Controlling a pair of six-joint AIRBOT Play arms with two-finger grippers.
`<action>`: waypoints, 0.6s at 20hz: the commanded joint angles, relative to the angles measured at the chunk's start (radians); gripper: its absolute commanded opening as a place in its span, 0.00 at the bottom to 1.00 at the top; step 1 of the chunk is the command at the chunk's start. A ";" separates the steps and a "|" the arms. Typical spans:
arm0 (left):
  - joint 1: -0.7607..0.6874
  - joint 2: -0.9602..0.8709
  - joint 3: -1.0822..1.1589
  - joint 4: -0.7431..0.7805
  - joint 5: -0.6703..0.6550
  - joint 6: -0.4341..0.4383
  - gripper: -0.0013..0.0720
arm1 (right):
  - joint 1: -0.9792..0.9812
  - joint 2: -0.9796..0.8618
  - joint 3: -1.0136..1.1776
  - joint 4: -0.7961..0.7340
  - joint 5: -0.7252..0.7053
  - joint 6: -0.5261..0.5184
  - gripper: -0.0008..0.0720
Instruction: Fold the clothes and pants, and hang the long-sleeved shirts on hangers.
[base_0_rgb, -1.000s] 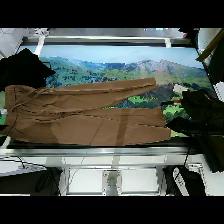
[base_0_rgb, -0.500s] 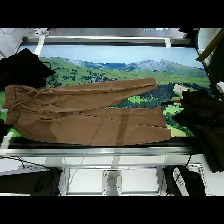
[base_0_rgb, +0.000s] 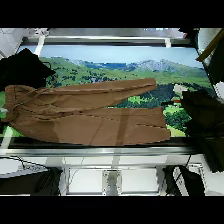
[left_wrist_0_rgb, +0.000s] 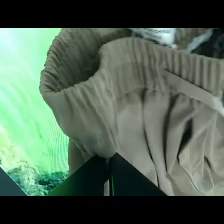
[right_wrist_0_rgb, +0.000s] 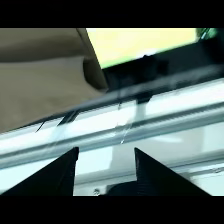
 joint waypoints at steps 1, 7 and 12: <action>0.000 0.026 0.001 0.028 -0.014 0.019 0.04 | -0.177 -0.118 -0.176 0.298 -0.025 -0.135 0.55; 0.000 0.046 0.000 0.168 -0.075 0.017 0.04 | -0.227 -0.357 -0.338 0.419 -0.229 -0.239 0.78; 0.000 0.078 0.000 0.168 -0.077 0.002 0.04 | -0.177 -0.455 -0.339 0.441 -0.362 -0.259 0.77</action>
